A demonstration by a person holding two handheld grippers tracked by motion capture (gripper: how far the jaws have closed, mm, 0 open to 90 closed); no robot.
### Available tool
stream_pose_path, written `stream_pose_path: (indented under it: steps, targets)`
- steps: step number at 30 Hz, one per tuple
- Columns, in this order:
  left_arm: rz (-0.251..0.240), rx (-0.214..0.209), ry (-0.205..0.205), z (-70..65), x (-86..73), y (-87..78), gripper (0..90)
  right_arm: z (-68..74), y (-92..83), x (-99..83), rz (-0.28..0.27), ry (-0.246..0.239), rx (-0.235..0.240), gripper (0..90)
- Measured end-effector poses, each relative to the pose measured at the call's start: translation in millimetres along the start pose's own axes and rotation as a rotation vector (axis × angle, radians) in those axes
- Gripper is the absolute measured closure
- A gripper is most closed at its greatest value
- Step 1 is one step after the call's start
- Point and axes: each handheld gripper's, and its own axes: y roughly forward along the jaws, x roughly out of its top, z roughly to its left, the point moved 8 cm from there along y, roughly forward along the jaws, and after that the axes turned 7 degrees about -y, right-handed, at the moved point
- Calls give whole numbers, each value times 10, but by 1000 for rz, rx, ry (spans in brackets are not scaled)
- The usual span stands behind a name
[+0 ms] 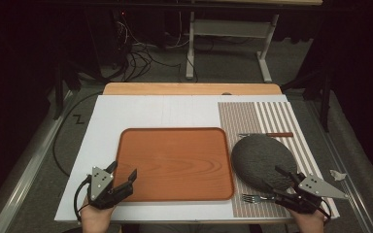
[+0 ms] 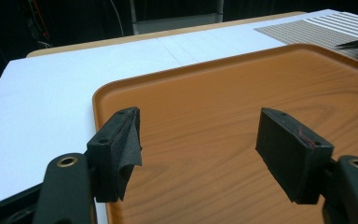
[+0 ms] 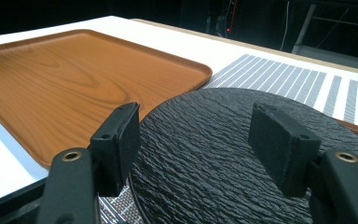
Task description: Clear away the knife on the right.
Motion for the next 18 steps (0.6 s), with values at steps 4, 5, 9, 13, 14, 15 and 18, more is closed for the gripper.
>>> stream_pose_path:
  steps: [4, 5, 9, 13, 14, 15, 18]
  targets:
    - [-1, 0, -2, 1, -1, -4, 308, -3, 15, -11, 10, 1, 18, 366]
    - [-1, -1, -2, 1, 0, -7, 308, 0, 17, -10, 11, 3, 23, 366]
    - [-2, 0, -1, -2, 1, -9, 308, 4, 17, -3, 7, 2, 32, 368]
    - [-2, 0, -3, 1, 2, -8, 308, 0, 16, 0, 5, -2, 32, 368]
    - [-3, 1, -4, 2, 4, -9, 308, 1, 17, -1, 5, -2, 32, 367]
    - [-4, 1, -5, 2, 4, -9, 308, 3, 17, -1, 4, -3, 33, 367]
    - [-7, 1, -8, 3, 6, -10, 308, 9, 19, -2, 7, -1, 32, 356]
